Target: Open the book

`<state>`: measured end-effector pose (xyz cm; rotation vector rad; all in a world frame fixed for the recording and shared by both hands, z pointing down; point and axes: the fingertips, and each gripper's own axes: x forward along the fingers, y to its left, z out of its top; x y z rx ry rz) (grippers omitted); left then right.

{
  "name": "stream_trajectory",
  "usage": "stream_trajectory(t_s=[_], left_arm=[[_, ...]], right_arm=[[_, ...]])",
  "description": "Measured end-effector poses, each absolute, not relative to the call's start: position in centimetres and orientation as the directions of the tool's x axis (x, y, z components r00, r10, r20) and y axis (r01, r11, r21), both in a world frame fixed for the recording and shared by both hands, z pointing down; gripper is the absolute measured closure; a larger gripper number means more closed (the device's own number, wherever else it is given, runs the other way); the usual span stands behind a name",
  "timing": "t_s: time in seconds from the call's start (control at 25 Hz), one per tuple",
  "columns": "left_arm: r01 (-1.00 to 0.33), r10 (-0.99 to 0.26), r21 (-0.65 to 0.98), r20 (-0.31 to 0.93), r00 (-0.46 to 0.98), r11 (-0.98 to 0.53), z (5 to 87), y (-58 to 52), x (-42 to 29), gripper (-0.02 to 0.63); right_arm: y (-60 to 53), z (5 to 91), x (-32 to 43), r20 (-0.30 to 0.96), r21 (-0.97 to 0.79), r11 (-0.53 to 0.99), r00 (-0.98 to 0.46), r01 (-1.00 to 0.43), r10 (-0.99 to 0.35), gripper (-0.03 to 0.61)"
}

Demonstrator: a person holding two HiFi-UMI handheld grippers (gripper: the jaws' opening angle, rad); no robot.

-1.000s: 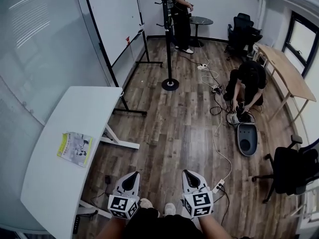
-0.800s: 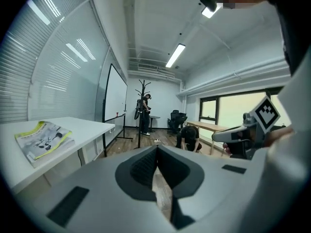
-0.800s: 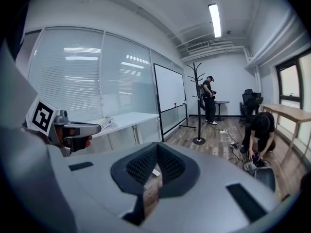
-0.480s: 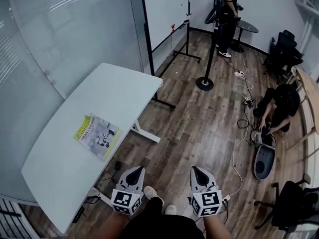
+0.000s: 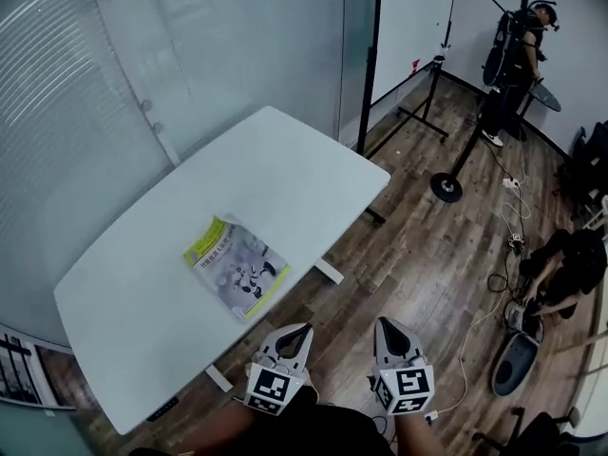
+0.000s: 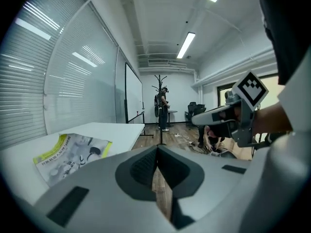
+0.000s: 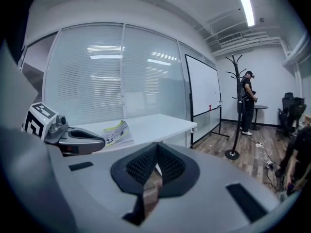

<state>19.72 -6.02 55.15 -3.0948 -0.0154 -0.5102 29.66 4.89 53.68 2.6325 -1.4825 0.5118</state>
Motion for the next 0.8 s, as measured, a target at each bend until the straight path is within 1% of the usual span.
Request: stream_trajectory(t_s=[0.12, 0.24, 0.4, 0.68, 0.8], left_arm=[[-0.029, -0.024, 0.011, 0.301, 0.953, -1.000, 54.6, -9.2, 19.7, 0.603], [-0.071, -0.064, 0.016, 0.285, 0.956, -0.997, 53.8, -11.7, 19.4, 0.603], [-0.159, -0.151, 0.008, 0.271, 0.951, -0.987, 52.7, -16.0, 18.3, 0.603], [-0.282, -0.259, 0.035, 0.304, 0.917, -0.959, 54.1, -19.5, 17.3, 0.603], [-0.356, -0.321, 0.054, 0.320, 0.891, -0.933, 54.6, -20.8, 16.9, 0.603]], right_arm=[[0.2, 53.6, 29.5, 0.319, -0.091, -0.474, 0.426, -0.876, -0.847, 0.574], [-2.9, 53.6, 29.4, 0.344, -0.073, -0.425, 0.378, -0.902, -0.860, 0.574], [-7.6, 53.4, 29.6, 0.357, -0.058, -0.344, 0.302, -0.937, -0.884, 0.574], [-13.3, 54.5, 28.3, 0.368, -0.071, -0.165, 0.128, -0.984, -0.921, 0.574], [-15.6, 55.3, 28.1, 0.385, -0.091, -0.091, 0.049, -0.992, -0.922, 0.572]])
